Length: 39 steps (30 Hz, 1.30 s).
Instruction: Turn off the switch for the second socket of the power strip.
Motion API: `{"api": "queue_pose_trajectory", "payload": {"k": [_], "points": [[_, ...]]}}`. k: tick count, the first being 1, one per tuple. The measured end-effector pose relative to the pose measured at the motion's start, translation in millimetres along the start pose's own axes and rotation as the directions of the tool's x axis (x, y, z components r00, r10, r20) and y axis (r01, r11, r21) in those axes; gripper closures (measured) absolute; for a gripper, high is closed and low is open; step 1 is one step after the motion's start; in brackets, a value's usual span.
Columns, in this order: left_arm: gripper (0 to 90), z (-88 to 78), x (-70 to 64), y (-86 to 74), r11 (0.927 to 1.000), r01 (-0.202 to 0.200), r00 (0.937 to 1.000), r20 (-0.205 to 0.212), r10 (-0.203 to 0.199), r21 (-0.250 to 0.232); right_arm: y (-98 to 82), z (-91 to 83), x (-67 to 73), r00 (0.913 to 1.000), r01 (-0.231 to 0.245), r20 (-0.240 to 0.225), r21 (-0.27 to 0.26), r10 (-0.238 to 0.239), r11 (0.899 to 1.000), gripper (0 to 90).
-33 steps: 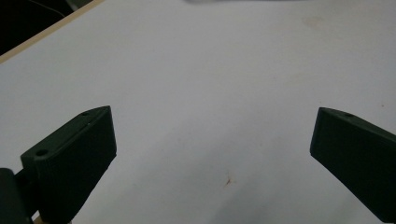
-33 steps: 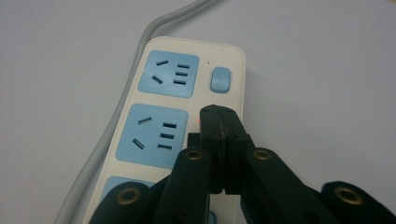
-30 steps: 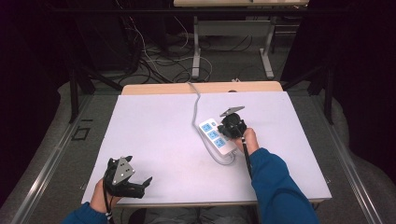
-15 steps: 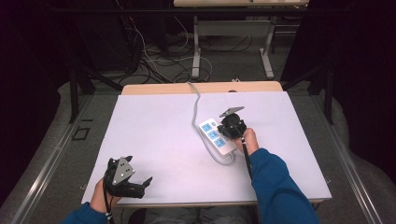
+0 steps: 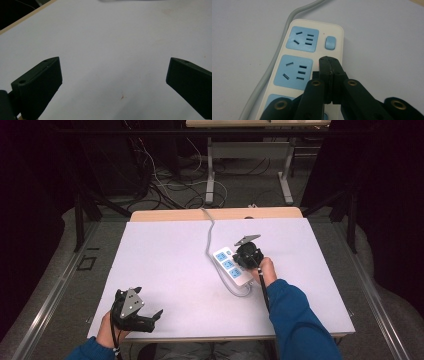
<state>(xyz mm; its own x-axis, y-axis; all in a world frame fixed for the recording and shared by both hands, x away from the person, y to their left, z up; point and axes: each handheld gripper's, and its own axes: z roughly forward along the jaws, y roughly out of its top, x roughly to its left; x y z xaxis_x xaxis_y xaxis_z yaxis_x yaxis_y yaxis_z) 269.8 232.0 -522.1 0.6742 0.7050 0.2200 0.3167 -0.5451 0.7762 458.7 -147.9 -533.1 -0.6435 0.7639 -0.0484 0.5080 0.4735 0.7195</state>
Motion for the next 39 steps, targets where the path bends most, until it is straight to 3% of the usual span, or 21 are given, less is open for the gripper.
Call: {"api": "queue_pose_trajectory", "payload": {"k": [6,8,9,10,39], "points": [[0.3,0.3,0.8,-0.3,1.0,0.002,1.0,0.0,-0.002,0.003,-0.3,0.9,-2.0,0.9997,0.015,-0.017,-0.012,-0.015,1.0,90.0],[0.3,0.3,0.7,-0.3,1.0,0.002,1.0,0.0,-0.002,0.002,0.1,-0.4,-0.7,0.9999,-0.002,-0.015,0.01,0.002,1.0,90.0],[0.3,0.2,0.7,-0.3,1.0,0.001,1.0,0.0,-0.001,0.002,0.1,0.1,-1.5,0.9998,0.02,-0.008,-0.002,-0.02,1.0,90.0],[0.3,0.2,0.5,-0.2,1.0,0.001,1.0,0.001,-0.001,0.0,0.1,-0.1,0.1,1.0,-0.002,-0.001,0.002,0.002,1.0,90.0],[0.3,0.1,0.2,-0.1,1.0,-0.001,1.0,0.001,0.001,0.0,0.8,-0.4,0.1,0.9996,0.029,-0.003,0.005,-0.029,1.0,90.0]]}}
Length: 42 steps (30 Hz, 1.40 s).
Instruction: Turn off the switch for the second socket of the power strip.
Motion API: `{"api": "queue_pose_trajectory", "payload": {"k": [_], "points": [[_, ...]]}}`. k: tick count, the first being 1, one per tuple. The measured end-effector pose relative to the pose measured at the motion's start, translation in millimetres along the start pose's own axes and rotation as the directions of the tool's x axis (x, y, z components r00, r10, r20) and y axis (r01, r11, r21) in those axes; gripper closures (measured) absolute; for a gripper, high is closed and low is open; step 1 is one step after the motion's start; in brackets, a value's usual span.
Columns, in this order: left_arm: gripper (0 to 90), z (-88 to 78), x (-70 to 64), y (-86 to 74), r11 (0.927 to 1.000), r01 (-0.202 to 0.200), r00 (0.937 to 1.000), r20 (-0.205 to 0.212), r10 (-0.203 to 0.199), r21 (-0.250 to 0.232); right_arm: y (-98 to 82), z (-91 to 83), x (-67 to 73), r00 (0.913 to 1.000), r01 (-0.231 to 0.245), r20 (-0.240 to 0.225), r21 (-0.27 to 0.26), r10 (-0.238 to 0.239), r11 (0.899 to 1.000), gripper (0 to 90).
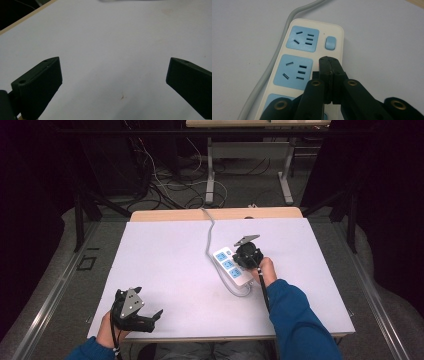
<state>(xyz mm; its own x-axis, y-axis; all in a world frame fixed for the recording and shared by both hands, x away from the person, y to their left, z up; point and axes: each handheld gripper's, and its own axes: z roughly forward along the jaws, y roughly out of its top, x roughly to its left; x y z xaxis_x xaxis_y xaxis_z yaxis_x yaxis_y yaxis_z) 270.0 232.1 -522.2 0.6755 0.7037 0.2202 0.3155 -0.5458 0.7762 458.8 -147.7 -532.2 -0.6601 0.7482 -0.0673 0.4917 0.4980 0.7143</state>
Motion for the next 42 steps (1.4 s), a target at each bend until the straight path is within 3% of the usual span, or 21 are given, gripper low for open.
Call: {"api": "queue_pose_trajectory", "payload": {"k": [5,6,12,15,17,19,20,32,33,36,37,39,41,42], "points": [[0.3,0.1,0.4,0.0,1.0,0.0,1.0,-0.001,0.0,-0.001,0.7,-0.8,3.5,0.9996,-0.025,0.015,0.017,0.025,1.0,90.0],[0.3,0.1,0.5,-0.1,1.0,0.0,1.0,0.0,0.0,0.0,1.6,-0.1,0.7,0.9997,0.022,0.01,0.015,-0.022,1.0,90.0],[0.3,-0.6,0.6,-0.2,1.0,0.002,1.0,0.0,-0.002,0.0,1.5,-0.4,4.8,0.9994,-0.016,0.029,0.021,0.016,1.0,90.0],[0.4,-0.4,0.5,0.0,1.0,0.001,1.0,-0.001,-0.001,0.0,2.3,-1.8,3.9,0.9997,0.007,0.021,0.036,-0.008,0.999,90.0],[0.4,-0.3,0.3,0.1,1.0,-0.001,1.0,-0.001,0.001,0.0,2.0,-0.6,4.2,0.9995,0.023,0.022,0.014,-0.023,1.0,90.0],[0.3,-0.2,0.4,0.0,1.0,-0.001,1.0,-0.002,0.001,0.0,2.8,-1.5,4.9,0.9997,0.017,0.016,-0.014,-0.017,1.0,90.0],[0.3,-0.2,0.5,0.0,1.0,0.0,1.0,-0.002,0.0,0.001,3.2,-2.4,5.6,0.9994,0.02,0.029,0.004,-0.021,1.0,90.0],[0.3,-1.3,-0.3,0.1,1.0,0.0,1.0,-0.002,0.0,-0.002,3.4,-3.2,6.7,0.9994,0.02,0.027,0.007,-0.02,1.0,90.0],[0.4,-1.6,-0.2,0.2,1.0,-0.002,1.0,-0.003,0.002,-0.002,3.9,-2.8,4.1,0.9984,0.049,0.027,0.0,-0.049,0.999,89.5],[0.3,-1.5,0.1,0.1,1.0,0.0,1.0,-0.001,0.0,-0.003,3.2,-5.3,4.5,0.9996,-0.001,0.03,-0.006,0.001,1.0,80.4],[0.3,-1.1,0.2,-0.2,1.0,0.003,1.0,-0.001,-0.003,-0.004,3.5,-7.4,2.9,0.9996,0.017,0.024,-0.009,-0.017,1.0,77.5],[0.3,-1.4,0.6,-0.3,1.0,0.005,1.0,-0.003,-0.005,-0.005,4.0,-11.8,3.1,0.9998,-0.002,0.02,-0.026,0.003,1.0,66.1],[0.3,-1.3,0.8,-0.1,1.0,0.005,1.0,-0.004,-0.005,-0.007,4.9,-18.4,2.9,1.0,0.0,-0.003,-0.005,0.0,1.0,55.8],[0.3,-1.3,0.7,-0.1,1.0,0.005,1.0,-0.004,-0.005,-0.008,4.3,-19.6,2.9,1.0,-0.005,-0.008,-0.03,0.005,1.0,50.9]]}}
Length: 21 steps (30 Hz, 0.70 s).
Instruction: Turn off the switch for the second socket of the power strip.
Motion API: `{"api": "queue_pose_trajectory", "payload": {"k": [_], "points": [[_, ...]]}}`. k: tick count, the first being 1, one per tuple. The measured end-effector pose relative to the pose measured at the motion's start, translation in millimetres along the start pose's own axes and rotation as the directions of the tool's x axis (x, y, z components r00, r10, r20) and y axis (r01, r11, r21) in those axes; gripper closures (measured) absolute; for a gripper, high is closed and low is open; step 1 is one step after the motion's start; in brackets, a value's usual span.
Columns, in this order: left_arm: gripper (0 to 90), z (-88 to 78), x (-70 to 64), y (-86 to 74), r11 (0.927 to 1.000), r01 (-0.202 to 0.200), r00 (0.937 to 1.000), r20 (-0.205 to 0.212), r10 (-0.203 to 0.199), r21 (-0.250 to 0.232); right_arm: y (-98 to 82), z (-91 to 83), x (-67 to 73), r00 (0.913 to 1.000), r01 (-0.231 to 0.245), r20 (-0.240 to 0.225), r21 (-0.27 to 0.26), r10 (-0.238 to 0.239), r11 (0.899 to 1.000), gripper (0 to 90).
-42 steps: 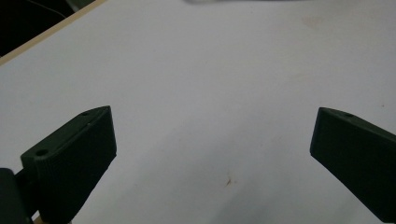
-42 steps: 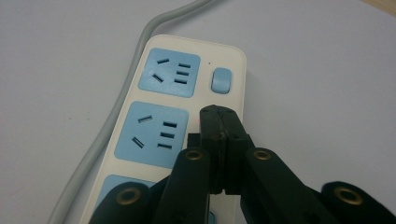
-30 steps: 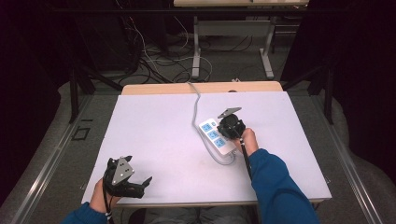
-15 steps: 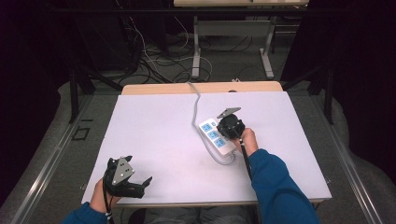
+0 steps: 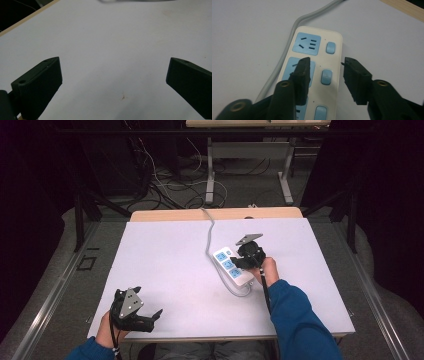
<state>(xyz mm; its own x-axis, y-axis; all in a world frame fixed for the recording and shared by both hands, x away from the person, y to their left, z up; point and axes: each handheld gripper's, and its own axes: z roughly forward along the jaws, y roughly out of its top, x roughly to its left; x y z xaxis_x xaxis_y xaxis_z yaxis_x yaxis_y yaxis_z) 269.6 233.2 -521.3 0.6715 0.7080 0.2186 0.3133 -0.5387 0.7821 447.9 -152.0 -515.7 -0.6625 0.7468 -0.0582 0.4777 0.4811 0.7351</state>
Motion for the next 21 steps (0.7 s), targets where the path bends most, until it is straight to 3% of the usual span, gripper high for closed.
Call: {"api": "queue_pose_trajectory", "payload": {"k": [5,9,21], "points": [[0.3,-0.3,0.0,0.2,1.0,-0.004,1.0,-0.002,0.004,0.002,-1.0,-16.1,-0.3,0.9993,-0.013,-0.034,-0.02,0.013,1.0,28.8],[0.3,-0.3,0.4,0.2,1.0,-0.004,1.0,-0.001,0.004,0.0,-3.6,-27.6,1.7,0.9987,-0.004,-0.051,-0.023,0.003,1.0,16.9],[0.3,-1.0,0.2,0.1,1.0,-0.002,1.0,0.001,0.002,0.001,-21.5,-63.2,10.7,0.9967,0.017,-0.078,-0.049,-0.021,0.999,2.8]]}}
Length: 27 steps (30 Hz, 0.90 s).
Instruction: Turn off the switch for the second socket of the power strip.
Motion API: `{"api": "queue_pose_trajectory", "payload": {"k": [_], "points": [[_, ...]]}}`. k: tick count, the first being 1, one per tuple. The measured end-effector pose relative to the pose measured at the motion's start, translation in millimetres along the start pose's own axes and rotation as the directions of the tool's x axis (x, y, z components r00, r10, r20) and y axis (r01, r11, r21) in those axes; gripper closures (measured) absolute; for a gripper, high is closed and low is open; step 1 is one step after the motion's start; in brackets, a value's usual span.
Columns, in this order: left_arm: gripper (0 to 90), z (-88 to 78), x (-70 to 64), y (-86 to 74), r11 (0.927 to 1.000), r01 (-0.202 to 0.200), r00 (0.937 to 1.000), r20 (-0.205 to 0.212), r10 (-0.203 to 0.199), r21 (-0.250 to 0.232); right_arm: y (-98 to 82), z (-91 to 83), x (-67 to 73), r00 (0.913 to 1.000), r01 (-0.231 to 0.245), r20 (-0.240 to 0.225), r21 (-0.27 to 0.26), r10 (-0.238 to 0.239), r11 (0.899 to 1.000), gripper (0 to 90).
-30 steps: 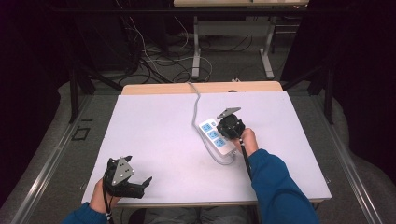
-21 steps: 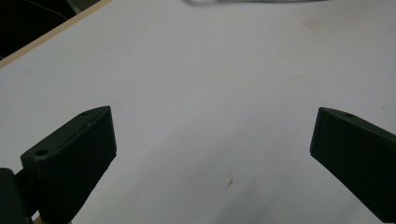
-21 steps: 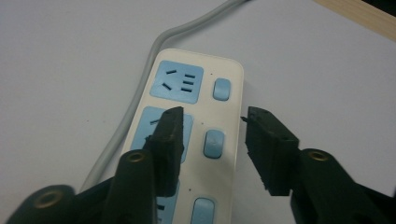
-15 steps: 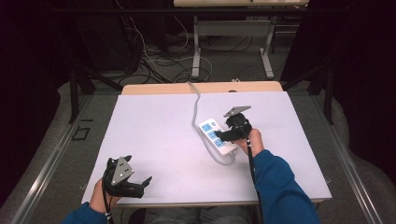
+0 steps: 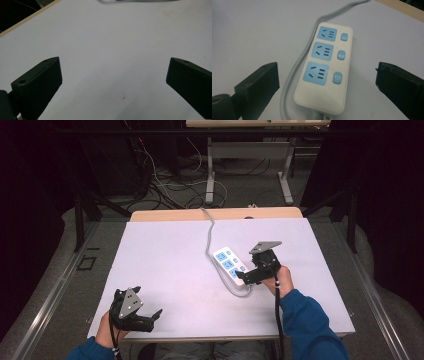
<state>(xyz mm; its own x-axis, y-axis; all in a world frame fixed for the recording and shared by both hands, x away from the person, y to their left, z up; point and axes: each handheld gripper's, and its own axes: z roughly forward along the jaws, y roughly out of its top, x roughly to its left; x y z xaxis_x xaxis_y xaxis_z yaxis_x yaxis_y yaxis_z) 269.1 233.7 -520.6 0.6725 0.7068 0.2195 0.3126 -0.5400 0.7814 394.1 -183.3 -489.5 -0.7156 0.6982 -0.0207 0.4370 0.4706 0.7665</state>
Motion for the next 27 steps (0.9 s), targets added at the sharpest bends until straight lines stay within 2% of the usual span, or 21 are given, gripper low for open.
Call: {"api": "queue_pose_trajectory", "payload": {"k": [1,2,5,7,16,18,25,27], "points": [[0.3,-0.1,0.1,0.1,1.0,-0.003,1.0,-0.002,0.003,0.001,-2.4,-1.9,1.0,1.0,-0.007,0.001,-0.01,0.007,1.0,1.4],[0.3,-0.1,0.0,0.0,1.0,-0.001,1.0,-0.001,0.001,0.0,-4.4,-5.1,1.2,1.0,-0.001,-0.001,0.001,0.001,1.0,0.1],[0.3,0.0,0.4,-0.1,1.0,0.0,1.0,-0.001,0.0,0.0,-11.9,-12.6,2.8,1.0,0.001,0.0,-0.009,-0.001,1.0,0.0],[0.3,0.4,0.2,-0.3,1.0,0.006,1.0,0.0,-0.006,-0.004,-16.8,-18.7,4.0,1.0,-0.005,-0.007,0.002,0.005,1.0,0.0],[0.3,-0.2,0.2,0.0,1.0,-0.001,1.0,-0.003,0.001,0.002,-41.0,-40.2,6.7,0.9995,-0.008,0.029,-0.028,0.009,1.0,0.0],[0.3,0.1,0.0,0.0,1.0,0.003,1.0,-0.002,-0.003,0.0,-47.5,-46.2,7.8,0.9995,-0.016,0.028,-0.02,0.016,1.0,0.0],[0.3,0.5,0.1,0.1,1.0,0.006,1.0,-0.005,-0.006,0.001,-71.4,-62.1,14.2,0.9991,0.002,0.043,-0.011,-0.002,1.0,0.0],[0.2,0.5,1.1,0.2,1.0,0.008,0.9999,-0.011,-0.008,0.001,-77.2,-66.8,15.0,0.999,0.011,0.043,-0.023,-0.01,1.0,0.0]]}}
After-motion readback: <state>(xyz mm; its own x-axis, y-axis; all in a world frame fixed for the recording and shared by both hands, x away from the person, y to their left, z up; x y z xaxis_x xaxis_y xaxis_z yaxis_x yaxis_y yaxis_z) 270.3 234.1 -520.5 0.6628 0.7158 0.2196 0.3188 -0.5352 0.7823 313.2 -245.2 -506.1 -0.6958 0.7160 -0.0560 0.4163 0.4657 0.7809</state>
